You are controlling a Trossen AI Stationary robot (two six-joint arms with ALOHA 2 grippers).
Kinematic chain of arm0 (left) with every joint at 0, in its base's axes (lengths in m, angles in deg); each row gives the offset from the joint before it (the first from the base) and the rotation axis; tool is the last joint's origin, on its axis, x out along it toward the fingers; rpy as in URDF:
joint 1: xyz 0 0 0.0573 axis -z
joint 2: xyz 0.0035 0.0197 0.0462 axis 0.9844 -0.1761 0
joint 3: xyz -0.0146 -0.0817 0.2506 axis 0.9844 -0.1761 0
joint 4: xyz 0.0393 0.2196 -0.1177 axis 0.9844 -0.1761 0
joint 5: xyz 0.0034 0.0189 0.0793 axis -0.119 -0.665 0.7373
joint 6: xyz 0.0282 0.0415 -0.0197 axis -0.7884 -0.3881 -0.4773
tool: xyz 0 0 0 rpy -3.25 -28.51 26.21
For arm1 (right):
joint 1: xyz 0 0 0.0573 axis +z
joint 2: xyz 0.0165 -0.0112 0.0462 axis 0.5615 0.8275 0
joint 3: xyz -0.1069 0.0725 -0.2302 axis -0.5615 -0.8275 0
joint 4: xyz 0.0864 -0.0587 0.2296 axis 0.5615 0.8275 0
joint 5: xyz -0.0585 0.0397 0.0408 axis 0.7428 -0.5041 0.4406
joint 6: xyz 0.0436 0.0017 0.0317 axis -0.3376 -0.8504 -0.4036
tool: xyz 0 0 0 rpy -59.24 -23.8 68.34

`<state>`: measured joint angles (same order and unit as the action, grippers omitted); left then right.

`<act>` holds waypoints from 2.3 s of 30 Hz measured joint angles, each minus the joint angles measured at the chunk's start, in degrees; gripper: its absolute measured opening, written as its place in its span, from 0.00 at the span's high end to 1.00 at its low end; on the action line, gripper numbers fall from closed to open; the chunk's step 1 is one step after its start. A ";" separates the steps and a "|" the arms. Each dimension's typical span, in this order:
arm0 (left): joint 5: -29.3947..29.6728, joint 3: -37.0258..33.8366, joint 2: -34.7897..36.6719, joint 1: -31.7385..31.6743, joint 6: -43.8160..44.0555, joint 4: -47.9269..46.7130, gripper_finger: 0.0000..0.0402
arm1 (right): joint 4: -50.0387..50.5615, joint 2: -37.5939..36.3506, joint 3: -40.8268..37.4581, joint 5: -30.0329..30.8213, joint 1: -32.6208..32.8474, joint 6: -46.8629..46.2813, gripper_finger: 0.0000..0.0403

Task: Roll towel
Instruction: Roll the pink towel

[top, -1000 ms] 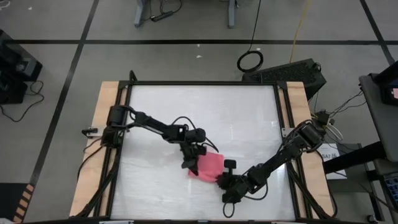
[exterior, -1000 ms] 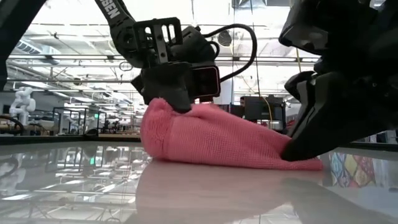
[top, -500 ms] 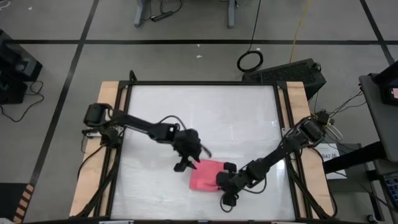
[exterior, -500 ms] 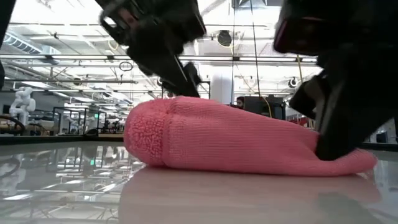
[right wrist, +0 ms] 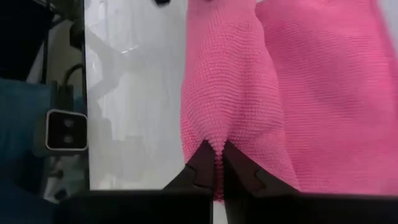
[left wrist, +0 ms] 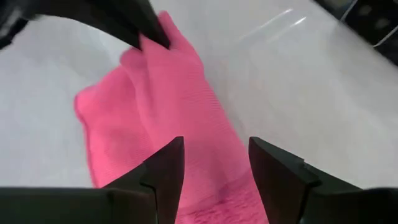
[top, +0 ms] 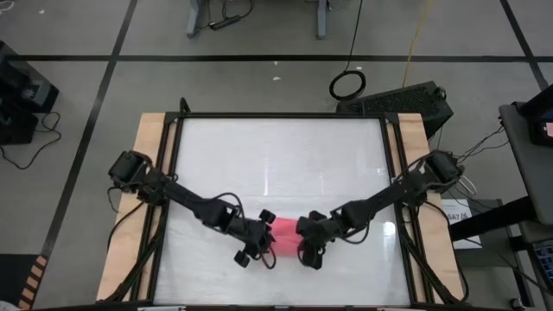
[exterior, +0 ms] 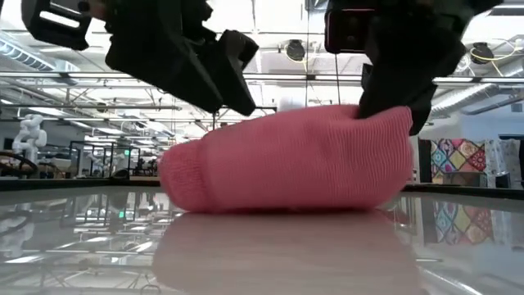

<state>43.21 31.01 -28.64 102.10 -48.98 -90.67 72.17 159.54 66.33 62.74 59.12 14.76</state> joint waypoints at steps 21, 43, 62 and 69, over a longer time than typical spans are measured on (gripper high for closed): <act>14.41 -8.04 -6.35 4.76 0.08 19.22 0.54 | -28.17 -2.55 -19.23 -5.28 -3.00 -25.38 1.00; 17.33 -8.09 -8.15 0.91 -9.05 19.16 0.59 | -46.86 -2.55 -26.45 -6.94 -3.15 -30.57 0.97; -17.74 -0.78 -9.49 -6.67 -8.94 3.85 0.98 | -45.86 -7.18 -26.43 -12.99 -0.80 -14.33 0.49; -33.09 2.62 -10.36 -10.77 0.98 2.92 0.99 | -28.89 -15.56 -23.58 1.94 6.24 0.25 0.48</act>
<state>10.12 33.63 -39.00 91.34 -48.00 -87.74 43.28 143.98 42.76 64.68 65.36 15.00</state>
